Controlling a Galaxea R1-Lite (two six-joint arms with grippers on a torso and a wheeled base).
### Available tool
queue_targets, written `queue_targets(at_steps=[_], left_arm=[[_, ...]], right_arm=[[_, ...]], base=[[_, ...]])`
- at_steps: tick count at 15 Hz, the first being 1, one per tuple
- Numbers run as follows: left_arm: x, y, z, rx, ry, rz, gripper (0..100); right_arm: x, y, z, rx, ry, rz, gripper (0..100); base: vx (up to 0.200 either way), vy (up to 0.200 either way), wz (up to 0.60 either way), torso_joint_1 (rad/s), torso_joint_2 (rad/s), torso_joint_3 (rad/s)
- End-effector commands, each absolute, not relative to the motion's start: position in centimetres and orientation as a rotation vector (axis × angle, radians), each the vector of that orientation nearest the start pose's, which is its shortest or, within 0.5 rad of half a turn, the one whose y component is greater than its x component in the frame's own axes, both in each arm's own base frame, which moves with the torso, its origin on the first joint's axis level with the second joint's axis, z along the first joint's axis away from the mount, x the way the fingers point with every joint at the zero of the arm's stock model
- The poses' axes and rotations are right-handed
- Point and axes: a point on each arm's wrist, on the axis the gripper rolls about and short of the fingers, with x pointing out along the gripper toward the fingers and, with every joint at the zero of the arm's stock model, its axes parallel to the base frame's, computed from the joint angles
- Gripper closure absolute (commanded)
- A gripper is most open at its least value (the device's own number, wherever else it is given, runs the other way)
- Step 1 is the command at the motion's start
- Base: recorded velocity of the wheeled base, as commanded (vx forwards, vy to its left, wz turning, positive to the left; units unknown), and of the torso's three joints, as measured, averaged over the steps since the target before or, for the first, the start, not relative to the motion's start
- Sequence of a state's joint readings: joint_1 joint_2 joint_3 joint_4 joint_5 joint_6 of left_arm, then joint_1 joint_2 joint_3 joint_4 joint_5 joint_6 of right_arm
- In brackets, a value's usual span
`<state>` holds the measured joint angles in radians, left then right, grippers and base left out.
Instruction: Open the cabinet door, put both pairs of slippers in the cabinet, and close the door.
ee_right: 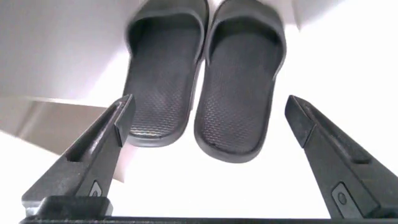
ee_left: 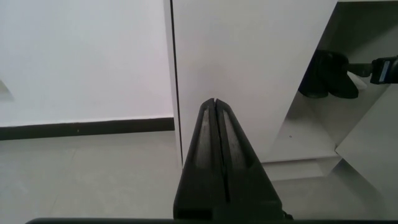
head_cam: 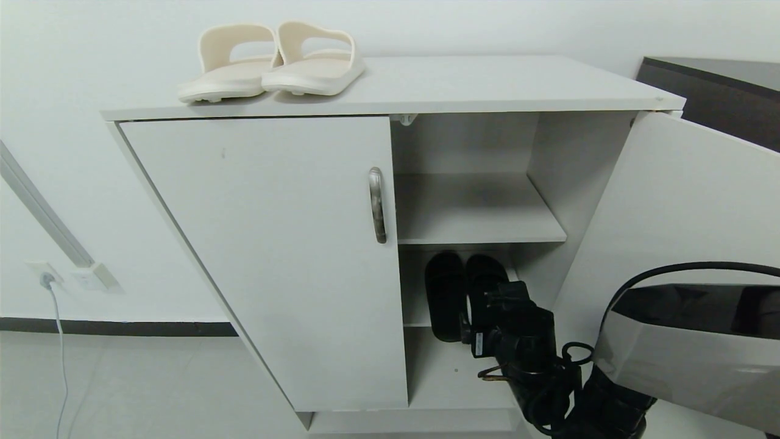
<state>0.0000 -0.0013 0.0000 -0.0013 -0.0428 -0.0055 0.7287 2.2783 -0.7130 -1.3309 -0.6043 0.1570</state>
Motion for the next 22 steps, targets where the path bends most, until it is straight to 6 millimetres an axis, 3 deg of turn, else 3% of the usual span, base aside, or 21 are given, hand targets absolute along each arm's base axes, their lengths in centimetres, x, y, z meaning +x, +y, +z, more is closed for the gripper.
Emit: queue_targets(at_steps=[1,6,22], left_arm=[[-2.28,-0.10,7.56,-0.006,-0.001,-0.043,100],[-2.28,-0.10,7.56,-0.006,-0.001,-0.043,100],[-2.28,-0.10,7.56,-0.006,-0.001,-0.044,100]], right_arm=[[27.50,23.65,4.07,0.022,0.179,0.127,0],[26.87,24.35,4.16,0.021,0.171,0.154,0],[26.82,24.03,4.04,0.017,0.172,0.159,0]], base=[[-0.200,0.000,0.00,0.002,0.00,0.002],[-0.200,0.000,0.00,0.006,0.00,0.001],[0.000,0.000,0.00,0.000,0.00,0.000]])
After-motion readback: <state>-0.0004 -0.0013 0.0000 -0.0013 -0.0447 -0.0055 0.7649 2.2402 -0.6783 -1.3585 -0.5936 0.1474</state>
